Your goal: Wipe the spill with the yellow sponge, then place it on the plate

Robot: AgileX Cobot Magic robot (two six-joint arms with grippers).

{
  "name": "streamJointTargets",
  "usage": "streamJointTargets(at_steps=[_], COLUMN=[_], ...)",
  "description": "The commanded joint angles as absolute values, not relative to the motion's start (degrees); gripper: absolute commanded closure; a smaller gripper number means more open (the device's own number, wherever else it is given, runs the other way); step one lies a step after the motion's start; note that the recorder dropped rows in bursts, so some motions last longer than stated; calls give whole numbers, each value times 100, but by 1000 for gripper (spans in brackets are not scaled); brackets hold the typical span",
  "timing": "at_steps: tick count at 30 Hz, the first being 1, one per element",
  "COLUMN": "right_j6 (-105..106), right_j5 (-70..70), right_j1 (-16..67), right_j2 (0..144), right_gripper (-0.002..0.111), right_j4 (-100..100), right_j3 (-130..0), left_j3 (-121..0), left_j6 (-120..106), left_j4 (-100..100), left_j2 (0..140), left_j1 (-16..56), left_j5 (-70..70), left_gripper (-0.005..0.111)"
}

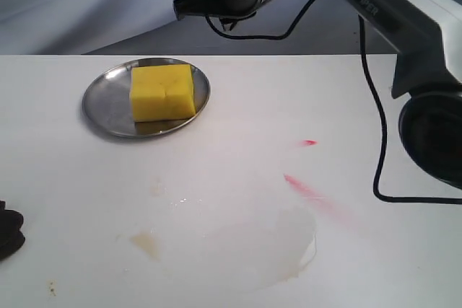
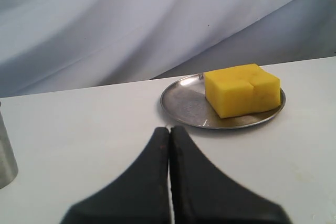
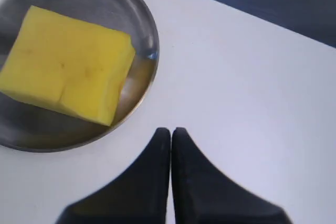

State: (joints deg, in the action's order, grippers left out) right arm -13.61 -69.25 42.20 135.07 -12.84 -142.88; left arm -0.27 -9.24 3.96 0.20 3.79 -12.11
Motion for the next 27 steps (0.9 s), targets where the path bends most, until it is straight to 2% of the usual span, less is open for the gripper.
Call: streamJointTargets(at_steps=[1, 5, 8, 17, 24, 27], right_j6=[-1419, -1491, -1524, -2394, -3576, -3819], right_j5=[-6996, -6947, -6386, -3440, -2723, -2452], right_j1=[4403, 4575, 4751, 4863, 4825, 4411], right_j2=[13243, 12775, 12158, 9572, 8081, 7475], right_gripper=[108, 108, 108, 108, 108, 108], right_j4=[-1712, -1752, -1810, -1768, -2663, -2787], right_j3=[-14033, -13134, -12110, -8100, -6348, -5727], left_j3=[0, 0, 0, 0, 0, 0], left_j6=[-915, -915, -915, -915, -915, -915], left_j4=[394, 394, 394, 394, 394, 394], left_j2=[0, 0, 0, 0, 0, 0], left_j1=[395, 395, 395, 395, 395, 395], left_j5=[-1177, -1177, -1177, -1177, -1177, -1177], left_gripper=[107, 107, 107, 107, 107, 107])
